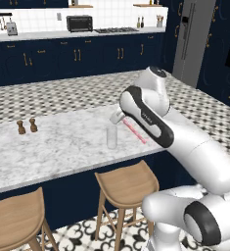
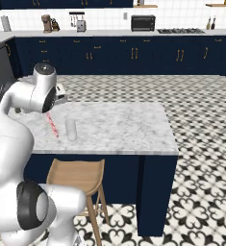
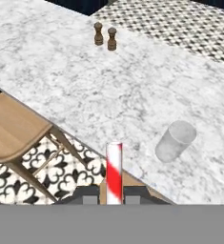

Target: Take a straw from the drawer in front and place it inside the glass cup on the dining counter.

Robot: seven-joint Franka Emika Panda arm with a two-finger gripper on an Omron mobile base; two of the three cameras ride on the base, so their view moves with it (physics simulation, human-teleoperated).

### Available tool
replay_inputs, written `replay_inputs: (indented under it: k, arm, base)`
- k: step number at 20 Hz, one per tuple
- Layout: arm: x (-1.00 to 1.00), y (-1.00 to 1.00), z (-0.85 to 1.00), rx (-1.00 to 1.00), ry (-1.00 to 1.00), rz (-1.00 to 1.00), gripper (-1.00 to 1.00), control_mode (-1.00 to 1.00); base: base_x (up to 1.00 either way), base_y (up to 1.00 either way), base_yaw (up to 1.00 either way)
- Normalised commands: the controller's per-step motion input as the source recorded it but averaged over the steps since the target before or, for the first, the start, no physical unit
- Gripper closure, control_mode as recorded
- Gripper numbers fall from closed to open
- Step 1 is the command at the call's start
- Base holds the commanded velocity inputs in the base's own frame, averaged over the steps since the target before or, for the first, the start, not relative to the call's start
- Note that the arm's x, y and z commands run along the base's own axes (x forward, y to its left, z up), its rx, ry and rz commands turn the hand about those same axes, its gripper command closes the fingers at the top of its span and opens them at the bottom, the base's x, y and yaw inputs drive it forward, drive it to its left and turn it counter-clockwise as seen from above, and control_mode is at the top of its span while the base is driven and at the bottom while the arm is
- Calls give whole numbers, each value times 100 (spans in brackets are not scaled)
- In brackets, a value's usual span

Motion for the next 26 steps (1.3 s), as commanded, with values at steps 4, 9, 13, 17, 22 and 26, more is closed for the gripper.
replay_inputs:
  k: [4,9,13,17,22,26]
  arm:
    - [40,-6,16,28,-10,34,100,-100]
    - [81,3,2,21,-3,33,100,-100]
    - [77,5,0,19,0,29,100,-100]
    - [46,0,2,25,0,25,100,-100]
    - [40,6,-1,22,0,19,100,-100]
    - [57,8,-5,12,0,10,100,-100]
  base:
    - [0,0,0]
    - [0,0,0]
    - [0,0,0]
    - [0,0,0]
    - [0,0,0]
    - [0,0,0]
